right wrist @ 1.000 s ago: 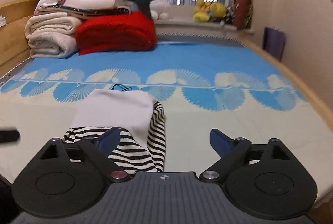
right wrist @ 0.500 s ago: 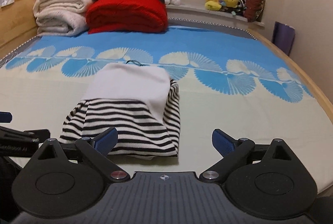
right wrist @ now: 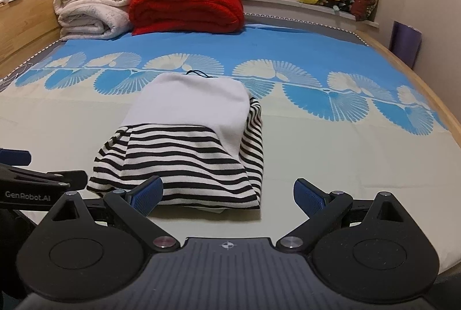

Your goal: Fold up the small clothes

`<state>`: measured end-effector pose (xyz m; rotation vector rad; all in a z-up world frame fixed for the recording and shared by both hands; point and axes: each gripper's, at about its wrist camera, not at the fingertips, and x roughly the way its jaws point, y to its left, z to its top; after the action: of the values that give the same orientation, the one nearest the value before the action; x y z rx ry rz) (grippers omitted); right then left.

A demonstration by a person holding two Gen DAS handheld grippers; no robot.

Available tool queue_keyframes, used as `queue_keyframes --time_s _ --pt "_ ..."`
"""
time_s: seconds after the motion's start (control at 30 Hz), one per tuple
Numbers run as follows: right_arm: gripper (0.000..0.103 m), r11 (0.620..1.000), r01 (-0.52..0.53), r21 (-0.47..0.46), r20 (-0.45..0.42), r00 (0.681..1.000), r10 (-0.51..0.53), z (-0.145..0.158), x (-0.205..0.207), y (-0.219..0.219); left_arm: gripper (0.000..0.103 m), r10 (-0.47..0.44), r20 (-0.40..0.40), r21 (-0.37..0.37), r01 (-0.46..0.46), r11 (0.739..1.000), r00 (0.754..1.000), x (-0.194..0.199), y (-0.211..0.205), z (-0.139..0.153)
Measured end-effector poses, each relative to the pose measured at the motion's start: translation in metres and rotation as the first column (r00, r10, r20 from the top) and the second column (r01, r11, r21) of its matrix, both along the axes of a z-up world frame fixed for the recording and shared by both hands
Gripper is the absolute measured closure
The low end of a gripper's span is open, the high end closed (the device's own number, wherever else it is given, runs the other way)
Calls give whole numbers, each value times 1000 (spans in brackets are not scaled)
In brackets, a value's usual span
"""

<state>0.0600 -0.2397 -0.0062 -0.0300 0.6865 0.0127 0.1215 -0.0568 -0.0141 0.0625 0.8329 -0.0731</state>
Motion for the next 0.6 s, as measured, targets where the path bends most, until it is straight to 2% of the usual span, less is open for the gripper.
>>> queue_keyframes --time_s 0.6 --pt "6 997 -72 -38 8 997 73 -1 -1 16 1 -29 -3 -13 29 999 1000 0 -5 -1"
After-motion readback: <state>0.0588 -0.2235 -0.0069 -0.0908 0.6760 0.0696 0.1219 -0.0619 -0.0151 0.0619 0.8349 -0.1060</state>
